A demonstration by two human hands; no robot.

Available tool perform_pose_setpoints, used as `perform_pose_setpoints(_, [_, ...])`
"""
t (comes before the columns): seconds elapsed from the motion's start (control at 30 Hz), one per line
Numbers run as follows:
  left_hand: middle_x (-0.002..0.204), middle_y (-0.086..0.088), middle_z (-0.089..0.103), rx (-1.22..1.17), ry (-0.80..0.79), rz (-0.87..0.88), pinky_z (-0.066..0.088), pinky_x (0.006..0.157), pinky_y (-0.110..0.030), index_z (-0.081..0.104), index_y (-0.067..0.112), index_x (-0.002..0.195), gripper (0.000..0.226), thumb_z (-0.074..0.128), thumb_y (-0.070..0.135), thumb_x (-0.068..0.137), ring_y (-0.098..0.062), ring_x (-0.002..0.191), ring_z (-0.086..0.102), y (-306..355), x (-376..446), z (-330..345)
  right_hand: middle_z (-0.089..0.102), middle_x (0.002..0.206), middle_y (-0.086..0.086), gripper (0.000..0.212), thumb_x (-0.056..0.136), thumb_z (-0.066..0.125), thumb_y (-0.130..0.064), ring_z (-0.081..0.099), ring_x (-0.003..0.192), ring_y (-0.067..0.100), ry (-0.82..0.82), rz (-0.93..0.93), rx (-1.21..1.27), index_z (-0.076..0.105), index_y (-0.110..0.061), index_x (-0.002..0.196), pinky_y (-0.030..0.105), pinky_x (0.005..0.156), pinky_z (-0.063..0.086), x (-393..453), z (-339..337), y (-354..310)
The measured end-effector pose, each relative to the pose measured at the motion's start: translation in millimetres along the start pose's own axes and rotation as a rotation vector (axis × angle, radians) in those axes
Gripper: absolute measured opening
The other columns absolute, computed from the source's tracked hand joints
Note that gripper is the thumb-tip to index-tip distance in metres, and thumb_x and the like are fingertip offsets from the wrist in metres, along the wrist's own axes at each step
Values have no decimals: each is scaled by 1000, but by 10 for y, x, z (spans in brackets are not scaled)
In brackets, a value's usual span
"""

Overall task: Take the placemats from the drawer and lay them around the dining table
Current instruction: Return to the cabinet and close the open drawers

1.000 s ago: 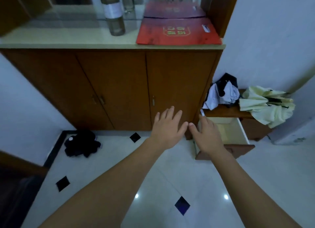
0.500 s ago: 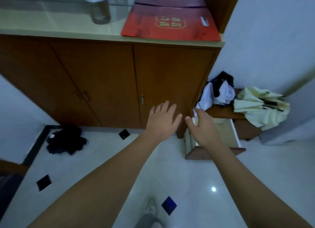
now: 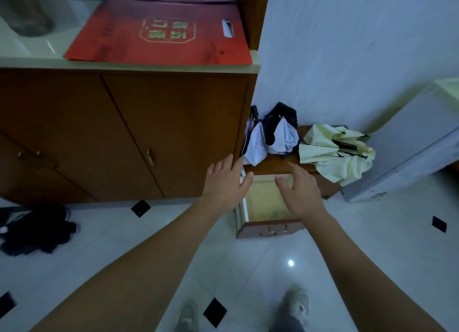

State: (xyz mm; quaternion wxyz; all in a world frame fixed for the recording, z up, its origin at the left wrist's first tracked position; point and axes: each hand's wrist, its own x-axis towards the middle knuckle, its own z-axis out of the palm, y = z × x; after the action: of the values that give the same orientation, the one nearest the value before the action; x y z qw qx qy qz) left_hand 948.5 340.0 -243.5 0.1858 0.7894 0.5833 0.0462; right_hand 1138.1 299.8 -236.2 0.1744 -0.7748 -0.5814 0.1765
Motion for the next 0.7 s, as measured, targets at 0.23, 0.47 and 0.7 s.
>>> perform_pose_setpoints(0.23, [162,-7,18,24,-9,-212,15,118,-47,20,22,154,61,25,52,102,-27,146,21,898,348,614,35,154,9,62,98,49,-41,27,141,27,-165,-111,60,33,-10,149,38,113,24,525,-141,980])
perform_pose_setpoints(0.47, [160,-9,25,76,46,-304,20,117,-46,28,22,153,70,14,59,95,-28,143,29,1711,529,853,34,155,5,62,98,43,-48,25,142,26,-294,-165,9,34,-16,149,41,114,23,910,-472,1723])
perform_pose_setpoints(0.7, [157,-9,29,32,26,-331,20,115,-43,31,20,151,74,13,60,92,-28,140,32,1798,544,1026,37,153,6,60,97,45,-45,29,140,27,-327,-163,-10,35,-15,148,41,112,26,1035,-492,1940])
